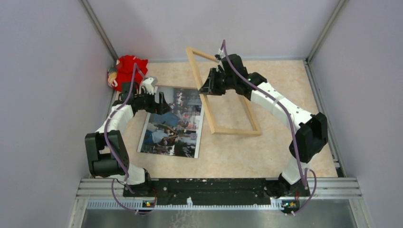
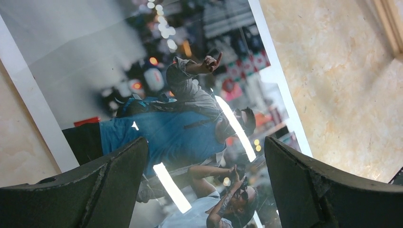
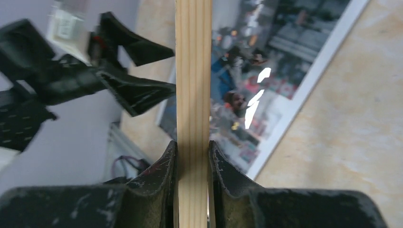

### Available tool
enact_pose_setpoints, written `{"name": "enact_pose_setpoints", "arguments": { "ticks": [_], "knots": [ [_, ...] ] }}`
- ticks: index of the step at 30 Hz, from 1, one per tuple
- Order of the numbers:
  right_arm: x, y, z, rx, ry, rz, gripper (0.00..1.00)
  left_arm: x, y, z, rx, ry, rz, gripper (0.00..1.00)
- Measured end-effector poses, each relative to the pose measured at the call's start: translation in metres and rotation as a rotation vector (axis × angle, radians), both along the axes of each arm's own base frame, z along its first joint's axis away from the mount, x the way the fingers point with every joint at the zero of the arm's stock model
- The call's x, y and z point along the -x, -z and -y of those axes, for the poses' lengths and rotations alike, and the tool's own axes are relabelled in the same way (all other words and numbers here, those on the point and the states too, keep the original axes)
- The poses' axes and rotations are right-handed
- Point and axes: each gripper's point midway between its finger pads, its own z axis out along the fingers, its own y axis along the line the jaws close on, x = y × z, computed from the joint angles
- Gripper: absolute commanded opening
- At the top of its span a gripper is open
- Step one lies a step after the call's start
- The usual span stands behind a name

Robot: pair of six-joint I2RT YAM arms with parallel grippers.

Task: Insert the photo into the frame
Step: Turn over the photo frame at the center of the board.

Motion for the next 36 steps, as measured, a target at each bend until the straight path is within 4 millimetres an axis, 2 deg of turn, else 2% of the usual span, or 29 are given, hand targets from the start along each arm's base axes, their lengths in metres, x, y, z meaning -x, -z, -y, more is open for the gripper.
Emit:
{"name": "enact_pose_setpoints", "arguments": {
  "ticks": [6,11,14,23,31,33,34,35,36],
  "knots": [
    [0.012,-0.044,-0.012,-0.236,-0.015,-0.127,0.00,0.005,0.001,0.001,0.005,0.002,-0.020,0.99],
    [0.010,-0.079,-0.014,-0.425,-0.019,-0.205,0.00,0.007,-0.001,0.002,0.007,0.003,-0.026,0.99],
    [0.009,-0.092,-0.010,-0.532,-0.021,-0.230,0.00,0.008,-0.005,0.002,0.008,0.005,-0.020,0.99],
    [0.008,-0.098,0.006,-0.755,0.019,-0.309,0.00,0.010,-0.015,0.004,0.012,0.015,0.006,0.99],
    [0.005,-0.102,0.046,-0.897,0.086,-0.300,0.00,0.011,-0.022,0.009,0.037,0.040,0.019,0.99],
    [0.003,-0.100,0.056,-0.908,0.098,-0.294,0.12,0.010,-0.025,0.011,0.039,0.045,0.026,0.99],
    [0.003,-0.100,0.061,-0.910,0.100,-0.289,0.24,0.010,-0.026,0.012,0.039,0.048,0.030,0.99],
    [0.002,-0.098,0.066,-0.909,0.106,-0.288,0.31,0.009,-0.027,0.013,0.038,0.051,0.035,0.99],
    [0.002,-0.099,0.071,-0.909,0.108,-0.283,0.34,0.009,-0.029,0.014,0.038,0.053,0.040,0.99]
  ]
}}
